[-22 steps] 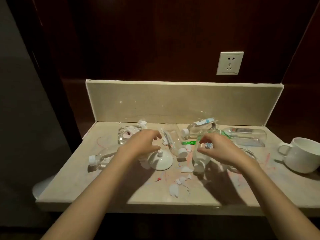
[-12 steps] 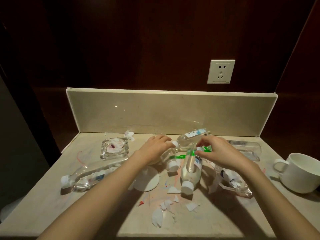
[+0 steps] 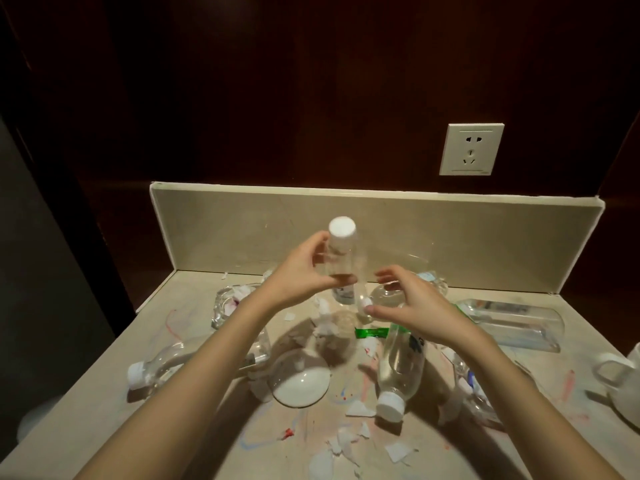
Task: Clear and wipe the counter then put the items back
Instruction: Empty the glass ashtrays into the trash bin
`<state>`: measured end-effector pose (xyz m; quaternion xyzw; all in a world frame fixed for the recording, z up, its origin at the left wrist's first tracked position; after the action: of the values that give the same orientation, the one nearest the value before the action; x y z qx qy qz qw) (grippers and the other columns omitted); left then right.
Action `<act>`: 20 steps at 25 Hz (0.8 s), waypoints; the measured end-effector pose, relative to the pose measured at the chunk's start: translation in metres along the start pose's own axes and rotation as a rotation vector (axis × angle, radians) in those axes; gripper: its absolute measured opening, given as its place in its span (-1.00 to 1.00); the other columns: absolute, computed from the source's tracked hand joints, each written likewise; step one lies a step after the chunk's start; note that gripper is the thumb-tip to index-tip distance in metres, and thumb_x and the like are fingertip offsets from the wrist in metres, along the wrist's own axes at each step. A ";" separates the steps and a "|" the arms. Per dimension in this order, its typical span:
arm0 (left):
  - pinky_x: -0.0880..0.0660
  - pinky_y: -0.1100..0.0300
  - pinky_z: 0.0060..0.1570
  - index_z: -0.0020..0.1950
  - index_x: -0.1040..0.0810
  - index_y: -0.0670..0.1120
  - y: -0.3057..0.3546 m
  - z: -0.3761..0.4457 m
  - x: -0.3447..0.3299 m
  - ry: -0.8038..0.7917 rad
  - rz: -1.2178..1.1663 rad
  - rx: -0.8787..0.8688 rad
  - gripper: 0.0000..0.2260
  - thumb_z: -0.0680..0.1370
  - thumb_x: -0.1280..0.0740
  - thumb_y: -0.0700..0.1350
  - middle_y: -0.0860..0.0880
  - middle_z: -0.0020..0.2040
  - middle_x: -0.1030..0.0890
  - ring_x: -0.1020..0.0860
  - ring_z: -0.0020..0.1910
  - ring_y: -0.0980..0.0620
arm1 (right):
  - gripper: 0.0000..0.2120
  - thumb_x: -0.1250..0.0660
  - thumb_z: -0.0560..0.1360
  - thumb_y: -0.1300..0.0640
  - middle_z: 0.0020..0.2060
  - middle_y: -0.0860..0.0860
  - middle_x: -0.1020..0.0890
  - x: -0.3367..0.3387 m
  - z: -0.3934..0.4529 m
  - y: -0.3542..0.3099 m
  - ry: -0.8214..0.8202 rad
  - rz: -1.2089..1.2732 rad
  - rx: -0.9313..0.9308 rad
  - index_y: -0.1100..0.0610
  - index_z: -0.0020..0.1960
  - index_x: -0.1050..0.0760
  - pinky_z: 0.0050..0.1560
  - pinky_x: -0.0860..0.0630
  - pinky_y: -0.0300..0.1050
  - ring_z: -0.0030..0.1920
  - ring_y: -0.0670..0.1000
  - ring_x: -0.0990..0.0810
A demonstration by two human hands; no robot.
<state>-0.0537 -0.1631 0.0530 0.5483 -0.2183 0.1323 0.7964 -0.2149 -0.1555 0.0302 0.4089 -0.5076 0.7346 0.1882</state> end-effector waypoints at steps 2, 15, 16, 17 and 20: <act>-0.53 0.15 0.11 0.22 -0.42 0.06 0.004 -0.005 0.005 -0.006 -0.134 0.050 -0.40 0.27 -0.55 0.17 0.04 0.14 -0.61 -0.57 0.15 0.09 | -0.29 -0.47 0.34 -0.14 0.21 -0.19 -0.42 -0.010 0.004 -0.015 0.000 0.096 0.028 -0.01 0.39 -0.27 0.21 -0.44 -0.13 0.18 -0.15 -0.45; -0.62 0.03 -0.06 0.33 -0.45 -0.09 -0.008 -0.050 0.022 -0.050 -0.303 0.204 -0.45 0.38 -0.46 0.02 -0.02 0.19 -0.60 -0.59 0.15 0.05 | -0.62 -0.48 0.40 0.06 -0.02 0.00 -0.66 -0.037 -0.002 -0.059 -0.058 0.547 0.068 0.09 0.16 -0.49 -0.14 -0.59 -0.12 -0.05 -0.02 -0.67; -0.62 0.06 -0.07 0.33 -0.46 -0.09 -0.008 -0.054 0.026 -0.038 -0.295 0.206 -0.47 0.40 -0.45 0.01 -0.02 0.18 -0.61 -0.59 0.14 0.05 | -0.63 -0.48 0.40 0.06 -0.02 0.00 -0.66 -0.039 -0.003 -0.063 -0.061 0.551 0.072 0.09 0.16 -0.50 -0.12 -0.59 -0.10 -0.04 -0.01 -0.67; -0.61 0.09 -0.09 0.32 -0.46 -0.09 -0.008 -0.059 0.031 -0.022 -0.292 0.208 -0.51 0.42 -0.44 -0.02 -0.03 0.17 -0.61 -0.60 0.14 0.05 | -0.63 -0.48 0.40 0.05 -0.01 0.00 -0.66 -0.043 -0.003 -0.068 -0.070 0.558 0.079 0.09 0.16 -0.49 -0.12 -0.59 -0.10 -0.04 -0.01 -0.67; -0.61 0.11 -0.09 0.28 -0.50 -0.09 -0.013 -0.079 0.056 0.051 -0.301 0.223 -0.57 0.44 -0.44 -0.05 -0.04 0.14 -0.63 -0.61 0.11 0.05 | -0.61 -0.42 0.40 -0.04 0.00 -0.03 -0.65 -0.064 0.001 -0.093 -0.154 0.548 0.118 0.05 0.18 -0.47 -0.12 -0.55 -0.10 -0.02 -0.03 -0.66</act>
<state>0.0169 -0.0954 0.0459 0.6560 -0.0975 0.0487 0.7469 -0.1125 -0.1091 0.0344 0.3215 -0.5682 0.7532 -0.0805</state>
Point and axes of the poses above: each hand's wrist, its own z-axis towards the middle knuckle, its own x-axis out of the back of the hand, y = z × x, the point moved 9 cm from there along z, towards the middle knuckle
